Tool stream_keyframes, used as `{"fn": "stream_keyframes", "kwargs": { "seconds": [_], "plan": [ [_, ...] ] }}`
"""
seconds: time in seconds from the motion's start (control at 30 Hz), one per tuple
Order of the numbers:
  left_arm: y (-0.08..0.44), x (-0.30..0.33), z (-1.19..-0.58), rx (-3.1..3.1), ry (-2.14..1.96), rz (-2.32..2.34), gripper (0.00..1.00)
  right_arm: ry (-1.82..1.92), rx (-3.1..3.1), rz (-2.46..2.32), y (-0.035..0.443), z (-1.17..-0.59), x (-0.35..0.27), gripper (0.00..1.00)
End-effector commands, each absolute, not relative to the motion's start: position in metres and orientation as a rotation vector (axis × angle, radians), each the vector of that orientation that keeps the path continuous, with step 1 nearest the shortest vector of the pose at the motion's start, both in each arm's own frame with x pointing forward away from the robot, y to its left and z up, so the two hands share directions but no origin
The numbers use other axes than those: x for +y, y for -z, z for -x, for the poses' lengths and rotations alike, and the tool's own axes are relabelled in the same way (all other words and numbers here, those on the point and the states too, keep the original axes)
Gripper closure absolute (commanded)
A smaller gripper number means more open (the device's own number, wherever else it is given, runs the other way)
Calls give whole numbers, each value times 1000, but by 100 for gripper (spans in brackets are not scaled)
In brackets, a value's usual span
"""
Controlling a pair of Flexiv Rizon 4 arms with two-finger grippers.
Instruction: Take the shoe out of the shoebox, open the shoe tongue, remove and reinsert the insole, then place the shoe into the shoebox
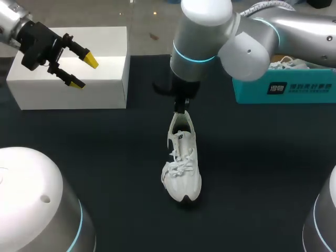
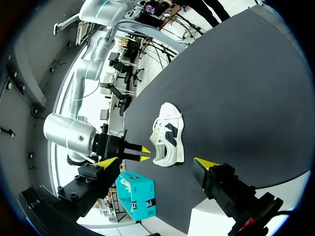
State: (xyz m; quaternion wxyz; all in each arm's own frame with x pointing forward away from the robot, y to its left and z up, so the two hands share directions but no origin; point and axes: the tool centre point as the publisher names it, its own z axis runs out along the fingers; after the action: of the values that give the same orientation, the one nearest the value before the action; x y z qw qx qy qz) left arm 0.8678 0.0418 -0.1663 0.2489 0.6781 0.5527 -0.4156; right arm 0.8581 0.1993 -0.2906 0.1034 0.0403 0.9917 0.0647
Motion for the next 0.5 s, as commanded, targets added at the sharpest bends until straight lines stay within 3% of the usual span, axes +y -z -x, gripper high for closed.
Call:
{"fn": "stream_keyframes", "kwargs": {
  "seconds": [0.03, 0.5],
  "plan": [
    [166, 42, -869, 1507, 1132, -1852, 0, -161, 2943, -125, 302, -870, 207, 70],
    [166, 42, -869, 1507, 1132, -1852, 0, -143, 2967, -155, 312, -883, 191, 58]
  ]
}}
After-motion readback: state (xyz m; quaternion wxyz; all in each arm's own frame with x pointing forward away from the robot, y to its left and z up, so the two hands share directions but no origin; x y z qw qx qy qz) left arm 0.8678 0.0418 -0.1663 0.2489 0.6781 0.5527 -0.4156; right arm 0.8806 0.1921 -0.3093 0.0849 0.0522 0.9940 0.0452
